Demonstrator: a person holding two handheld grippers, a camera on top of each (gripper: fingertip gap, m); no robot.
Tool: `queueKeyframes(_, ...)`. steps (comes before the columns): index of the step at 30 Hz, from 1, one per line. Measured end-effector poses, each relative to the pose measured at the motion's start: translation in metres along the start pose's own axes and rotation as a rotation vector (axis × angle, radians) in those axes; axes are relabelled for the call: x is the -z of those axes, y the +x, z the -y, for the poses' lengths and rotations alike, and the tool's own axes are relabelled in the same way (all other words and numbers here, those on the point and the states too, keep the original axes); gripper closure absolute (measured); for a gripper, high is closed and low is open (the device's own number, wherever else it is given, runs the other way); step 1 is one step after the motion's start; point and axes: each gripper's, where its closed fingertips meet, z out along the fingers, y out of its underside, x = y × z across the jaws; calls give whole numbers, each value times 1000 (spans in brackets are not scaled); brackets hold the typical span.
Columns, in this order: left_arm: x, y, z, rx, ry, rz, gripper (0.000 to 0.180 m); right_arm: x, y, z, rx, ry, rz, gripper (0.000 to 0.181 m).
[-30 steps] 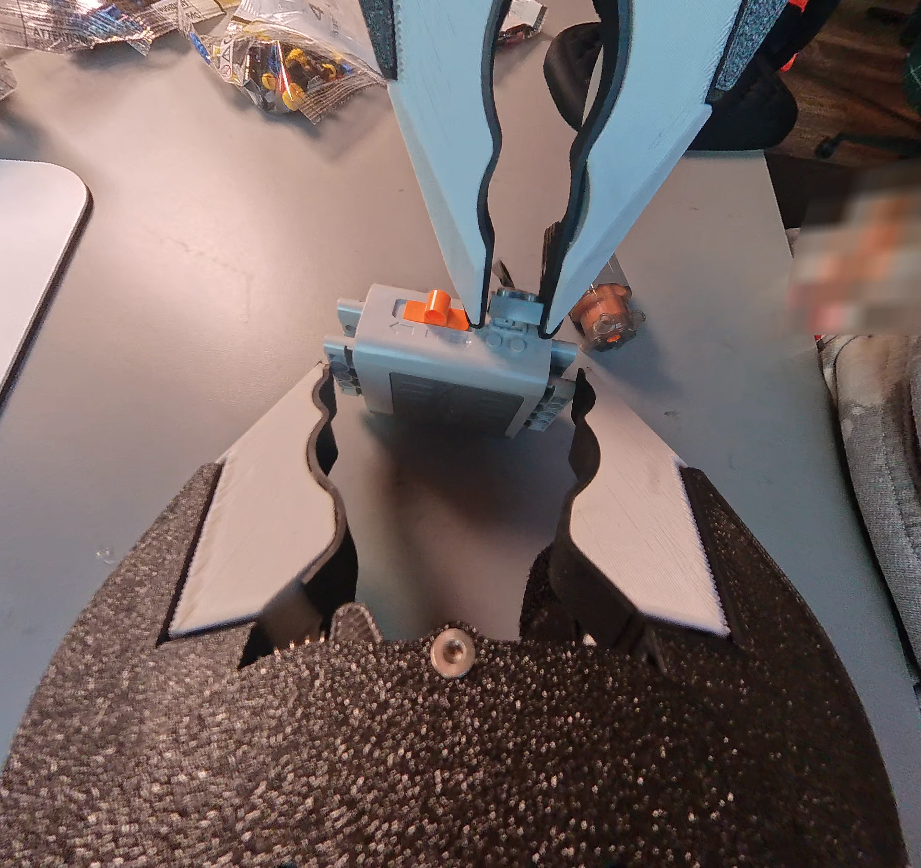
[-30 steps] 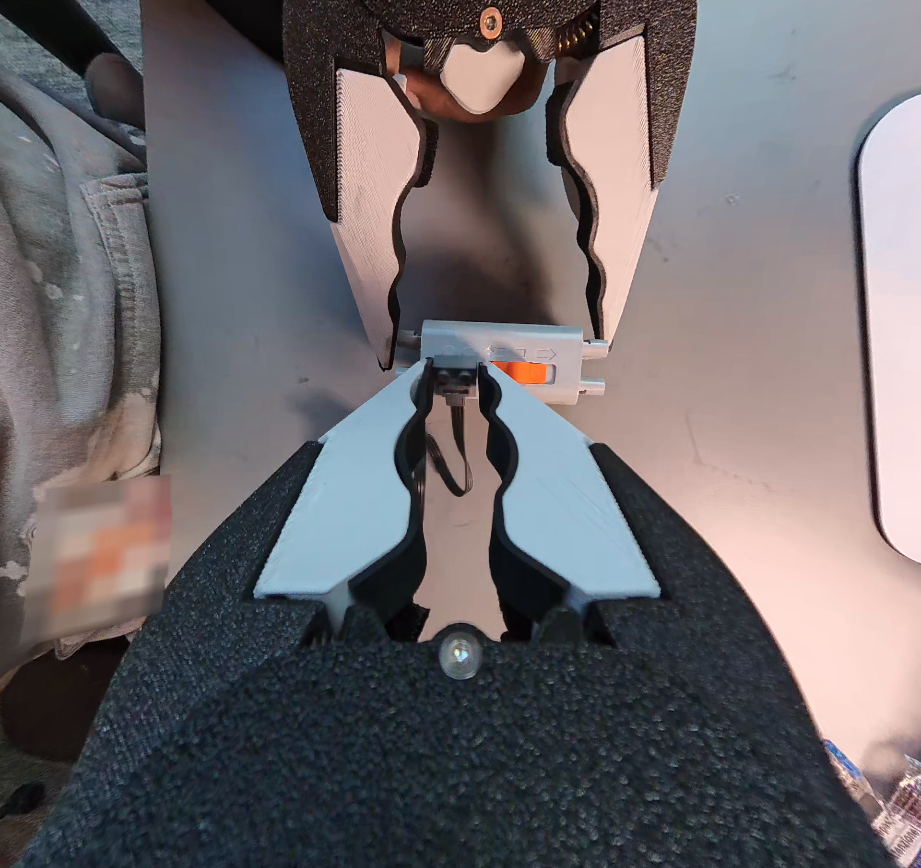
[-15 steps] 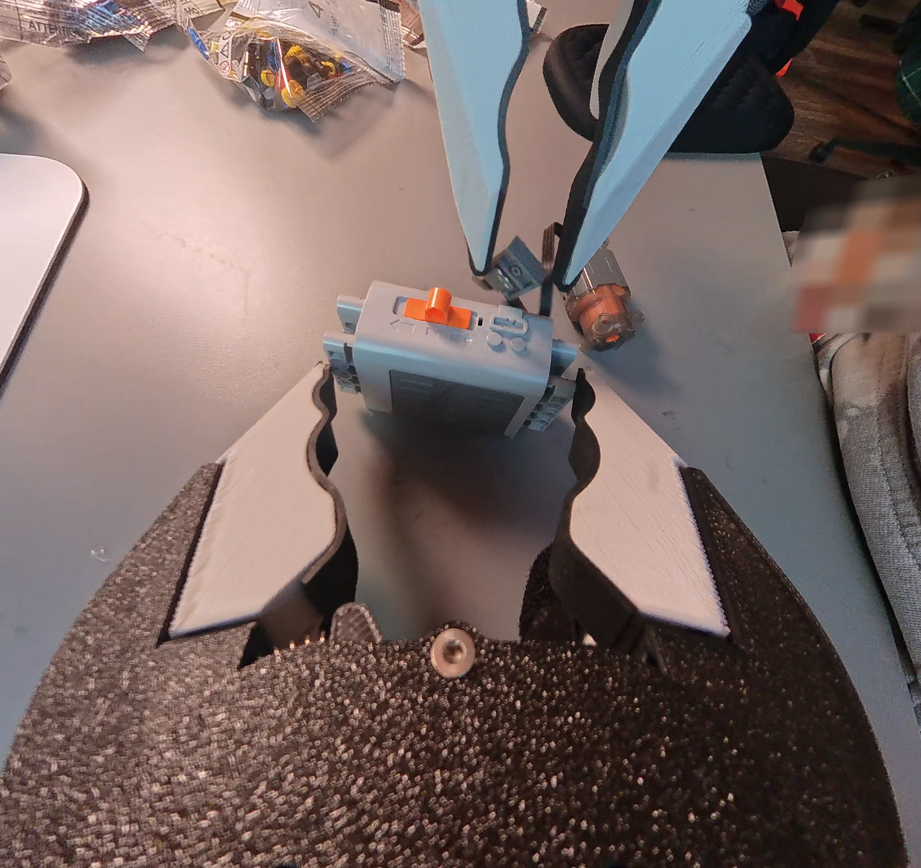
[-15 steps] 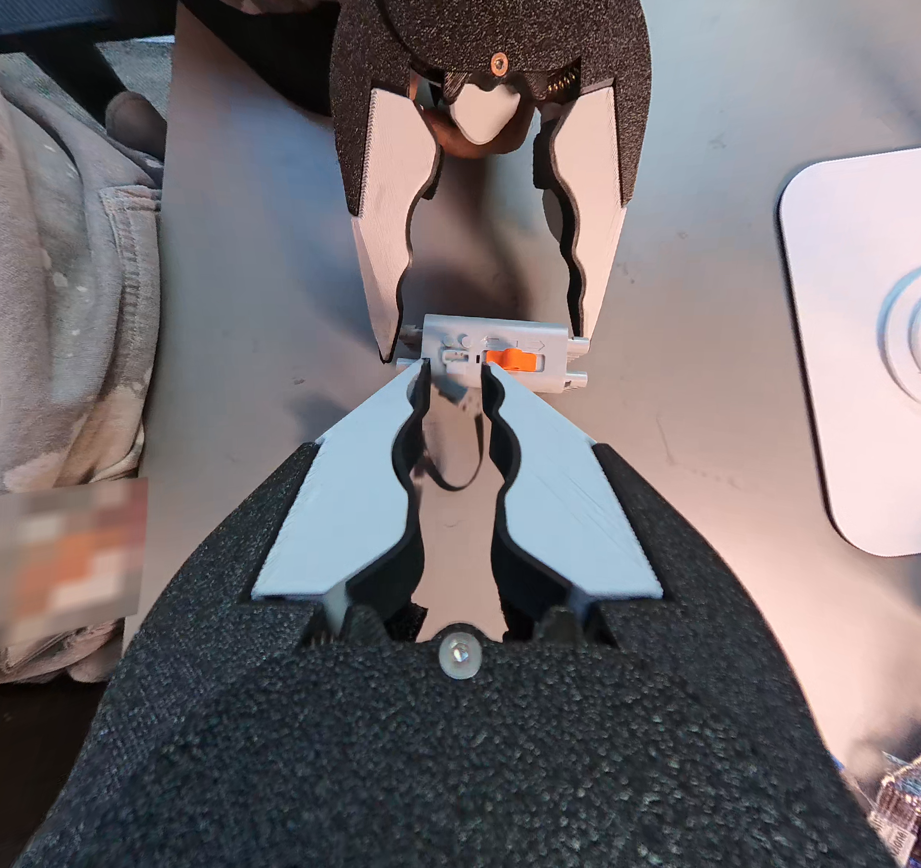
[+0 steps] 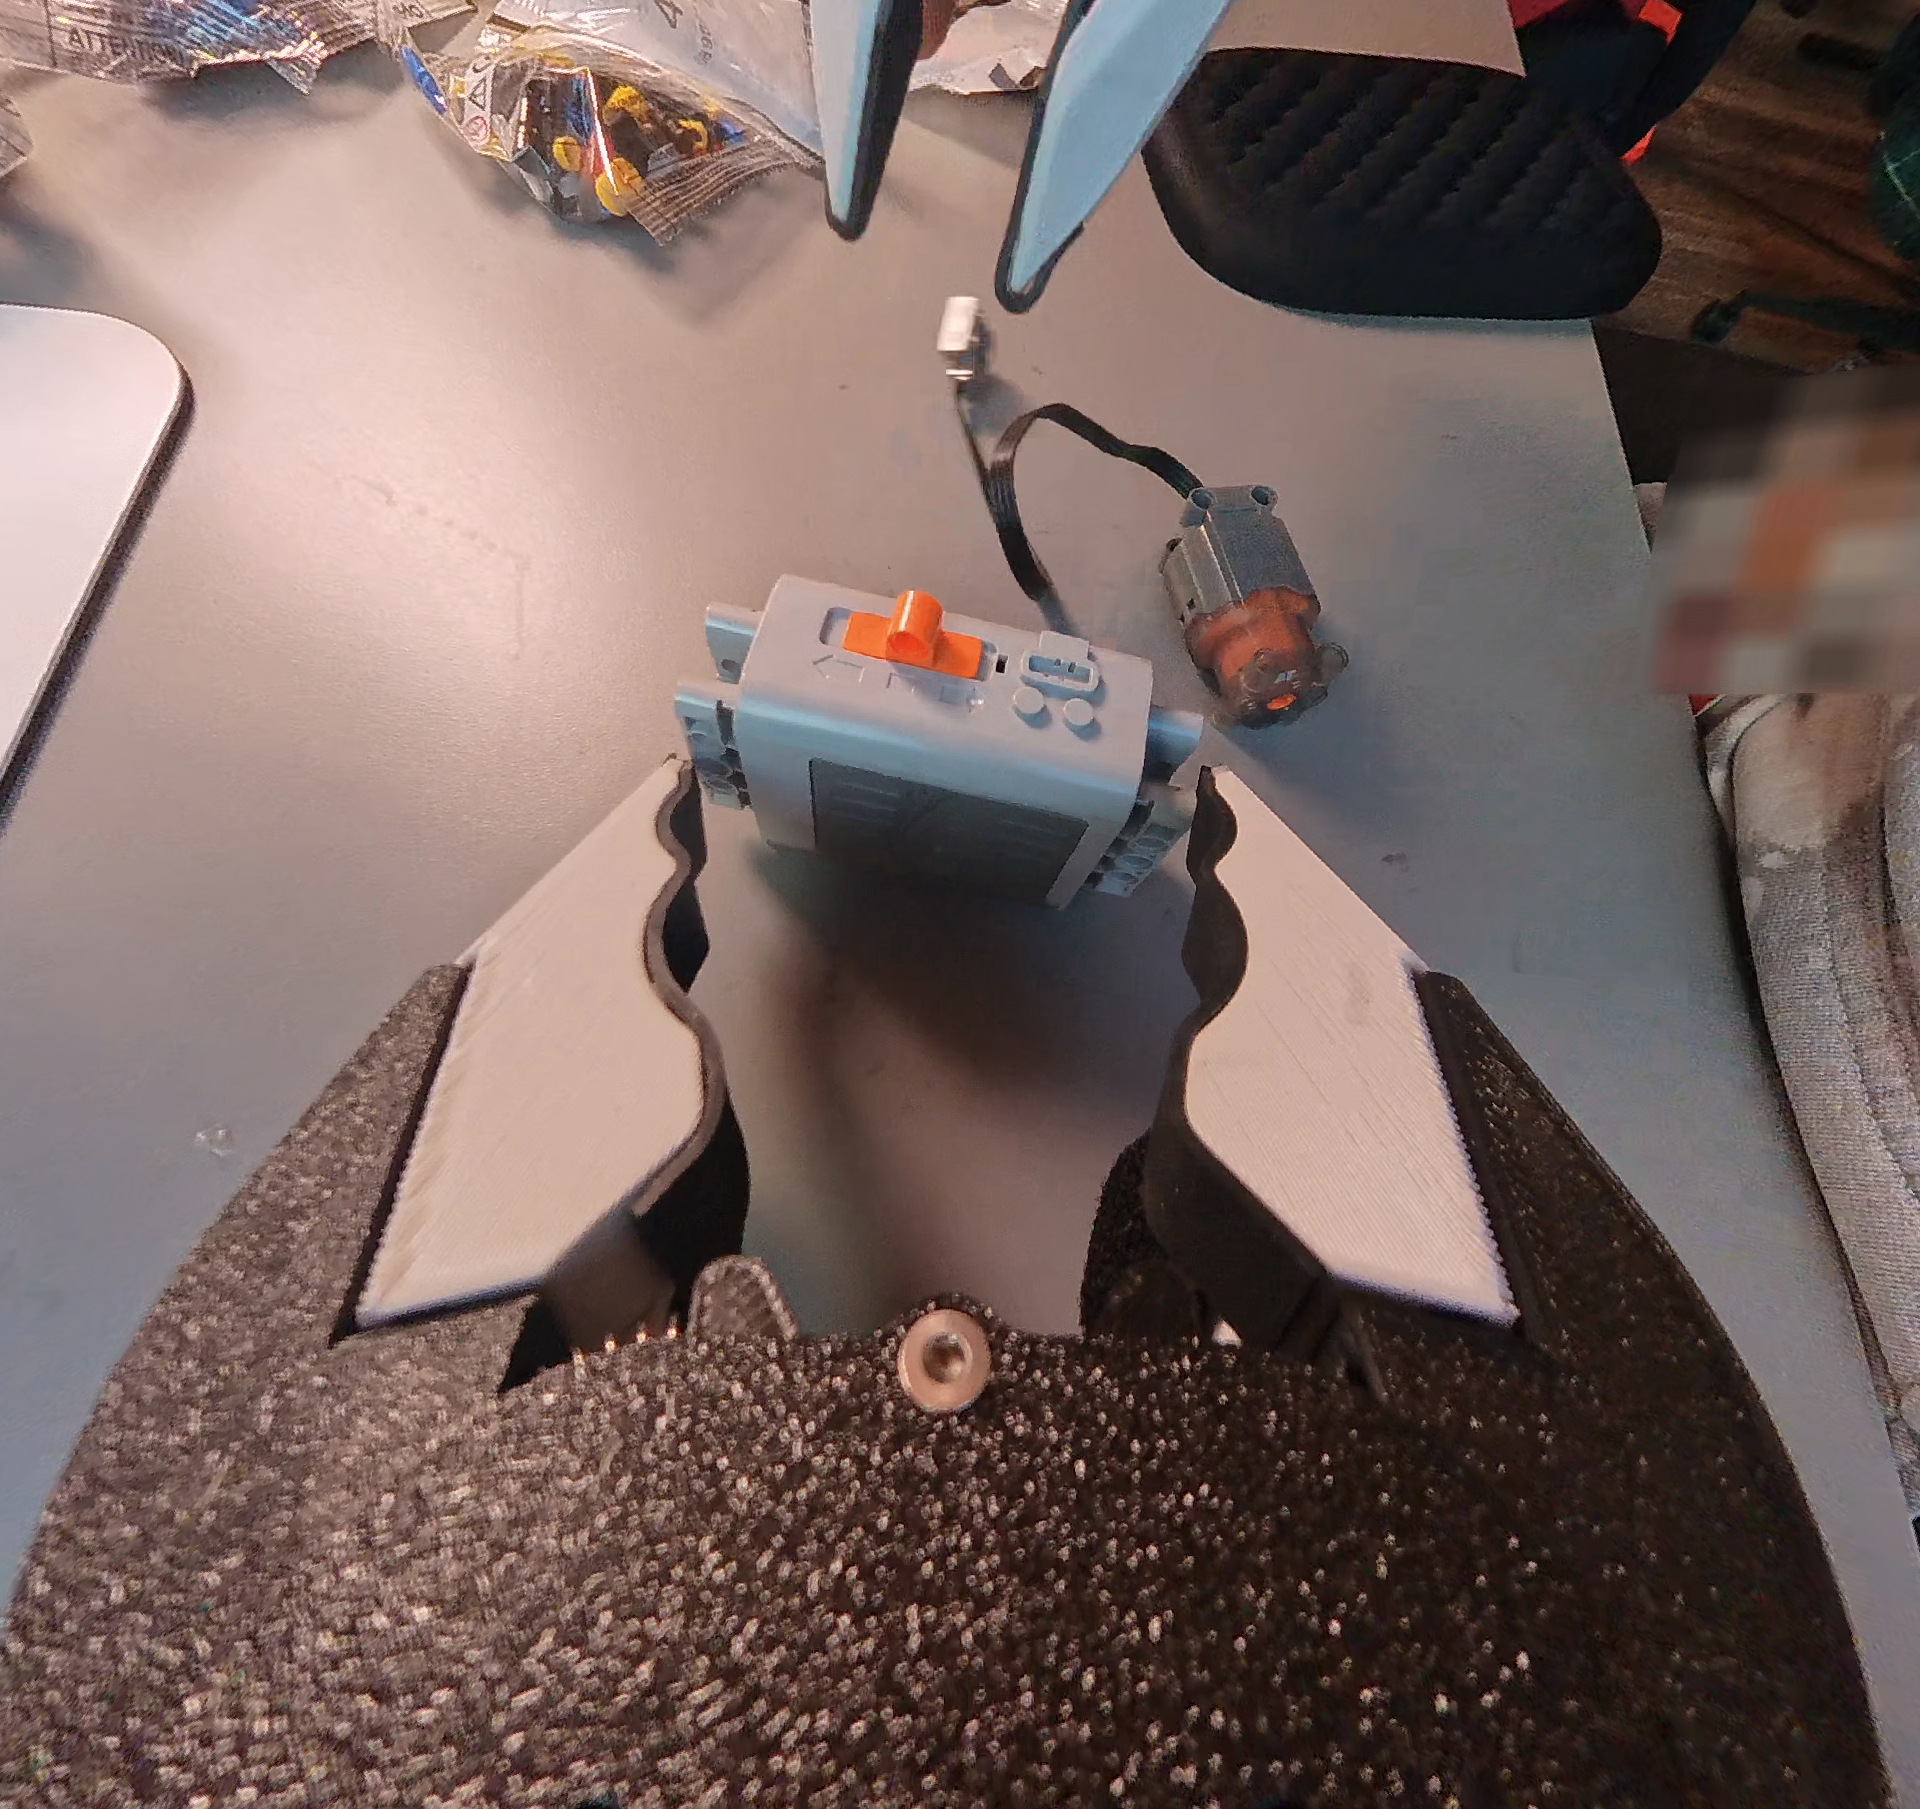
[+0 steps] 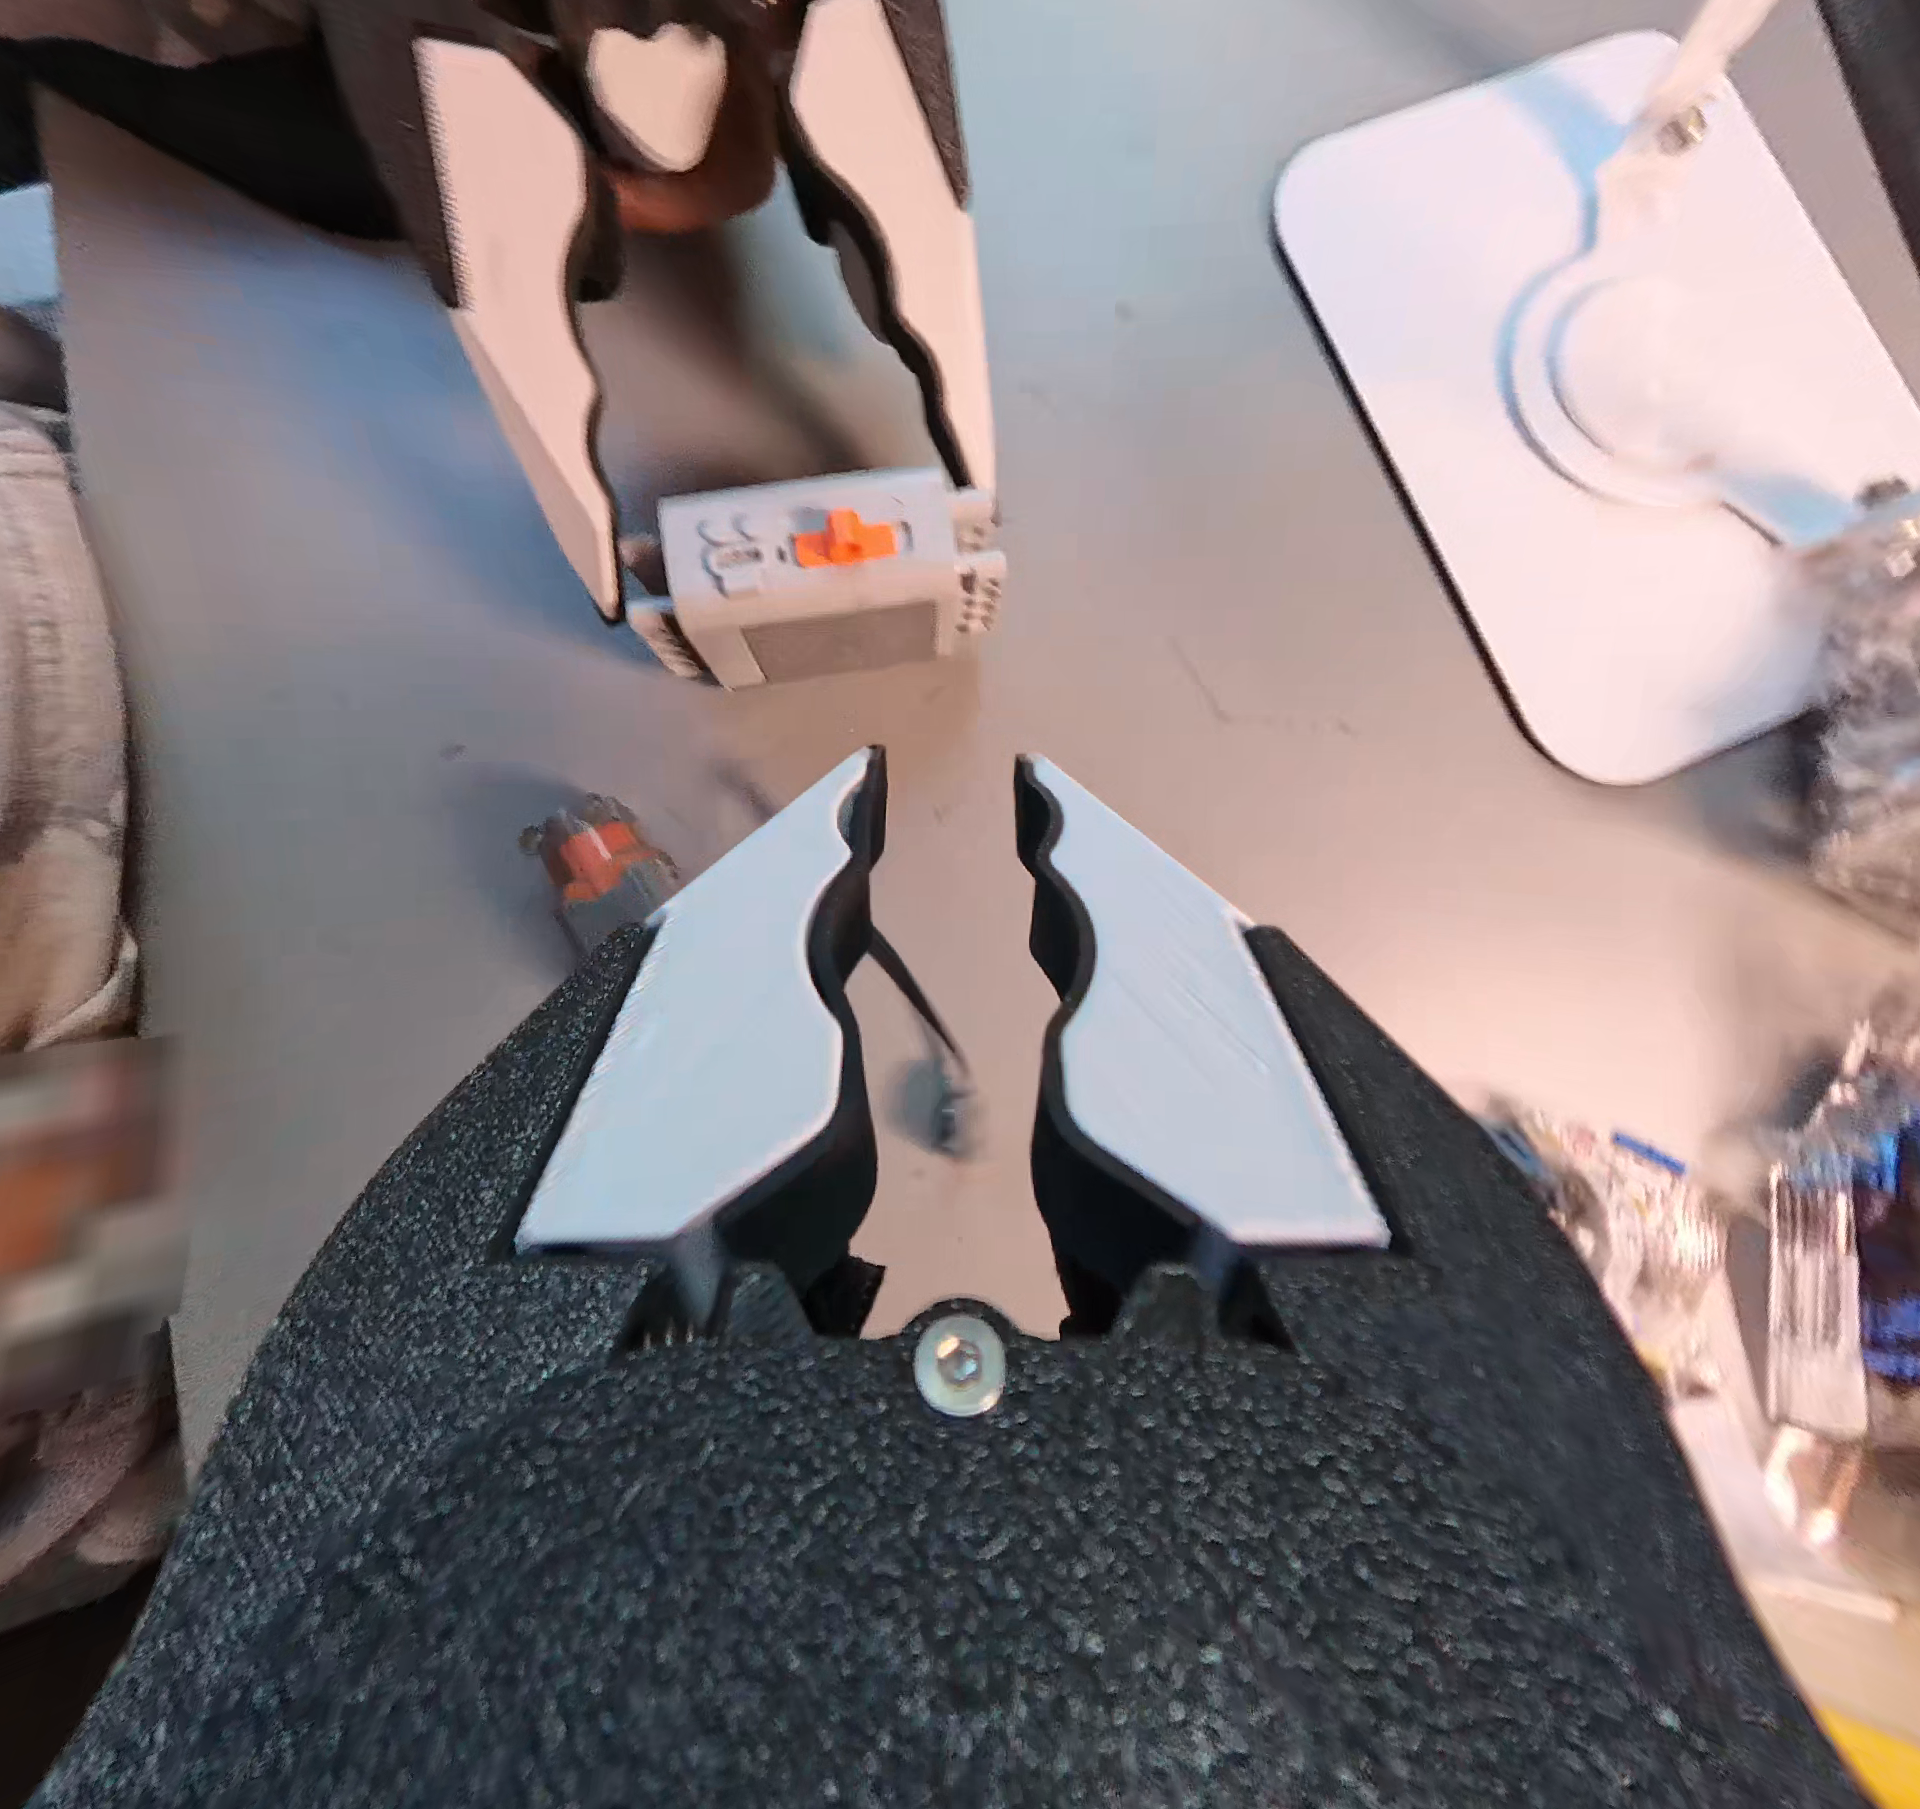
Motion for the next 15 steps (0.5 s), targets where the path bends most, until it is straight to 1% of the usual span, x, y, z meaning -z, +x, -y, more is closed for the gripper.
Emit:
queueKeyframes(5, 1, -3, 0, 8, 4, 7, 89, 16, 25, -47, -201, 2, -162, 156)
queueKeyframes(8, 2, -4, -1, 7, 5, 10, 89, 18, 7, -70, -269, 26, -94, 156)
queueKeyframes(13, 5, -5, 2, 2, 22, 6, 89, 14, -34, -97, -205, -29, -3, 157)
queueKeyframes(15, 8, -6, 5, 3, 41, 6, 89, 12, -48, -97, -231, -17, 49, 157)
